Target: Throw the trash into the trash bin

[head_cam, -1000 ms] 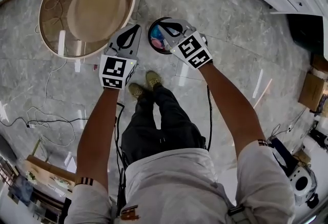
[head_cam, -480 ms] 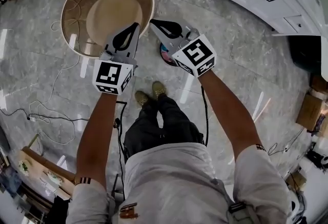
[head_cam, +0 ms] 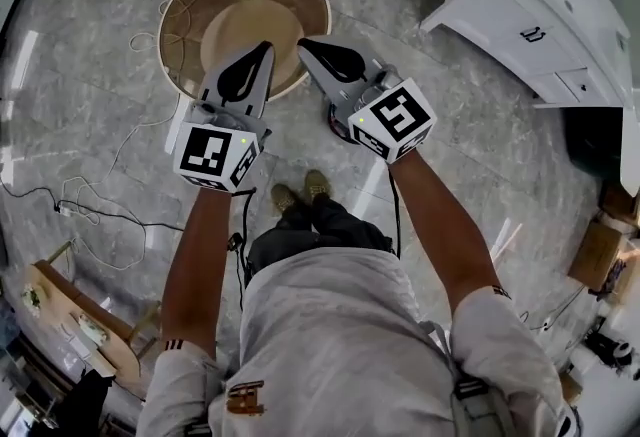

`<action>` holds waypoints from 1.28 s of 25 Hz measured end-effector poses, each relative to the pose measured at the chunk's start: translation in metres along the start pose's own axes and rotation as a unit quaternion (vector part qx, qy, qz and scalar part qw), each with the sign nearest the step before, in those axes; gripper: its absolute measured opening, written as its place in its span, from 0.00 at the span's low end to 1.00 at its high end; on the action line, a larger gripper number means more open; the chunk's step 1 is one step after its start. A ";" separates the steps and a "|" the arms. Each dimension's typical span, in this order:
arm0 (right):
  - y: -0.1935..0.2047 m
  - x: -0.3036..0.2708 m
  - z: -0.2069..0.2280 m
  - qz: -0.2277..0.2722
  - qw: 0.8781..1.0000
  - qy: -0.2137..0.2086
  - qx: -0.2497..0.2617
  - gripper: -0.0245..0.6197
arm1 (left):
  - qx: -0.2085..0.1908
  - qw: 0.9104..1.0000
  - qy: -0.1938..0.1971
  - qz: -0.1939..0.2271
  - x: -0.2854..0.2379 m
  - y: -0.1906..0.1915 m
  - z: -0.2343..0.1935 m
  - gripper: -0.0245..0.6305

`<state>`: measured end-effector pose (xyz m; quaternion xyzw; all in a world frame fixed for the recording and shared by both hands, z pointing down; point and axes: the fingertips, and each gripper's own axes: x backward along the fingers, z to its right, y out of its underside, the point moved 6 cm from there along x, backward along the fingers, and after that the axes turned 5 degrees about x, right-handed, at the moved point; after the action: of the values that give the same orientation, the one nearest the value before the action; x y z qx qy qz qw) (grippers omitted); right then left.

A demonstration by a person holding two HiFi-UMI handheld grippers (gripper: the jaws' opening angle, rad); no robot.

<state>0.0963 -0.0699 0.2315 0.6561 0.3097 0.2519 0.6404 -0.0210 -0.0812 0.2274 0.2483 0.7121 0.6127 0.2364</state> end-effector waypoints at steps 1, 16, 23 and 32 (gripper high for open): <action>-0.008 -0.003 -0.002 0.006 1.000 -0.003 0.000 0.04 | 0.002 1.000 -0.006 0.006 0.005 -0.008 -0.002 0.04; -0.083 -0.019 -0.053 0.056 0.997 -0.041 0.037 0.04 | -0.027 0.997 -0.029 0.063 0.066 -0.079 -0.003 0.04; -0.085 -0.012 -0.065 0.049 0.998 -0.036 0.024 0.04 | -0.020 0.997 -0.024 0.065 0.078 -0.079 0.005 0.04; -0.089 -0.005 -0.068 0.049 0.998 -0.032 0.031 0.04 | -0.017 0.997 -0.022 0.070 0.083 -0.082 0.011 0.04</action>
<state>0.0355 -0.0283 0.1466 0.6979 0.2645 0.2522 0.6159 -0.0831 -0.0297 0.1421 0.3070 0.6771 0.6341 0.2126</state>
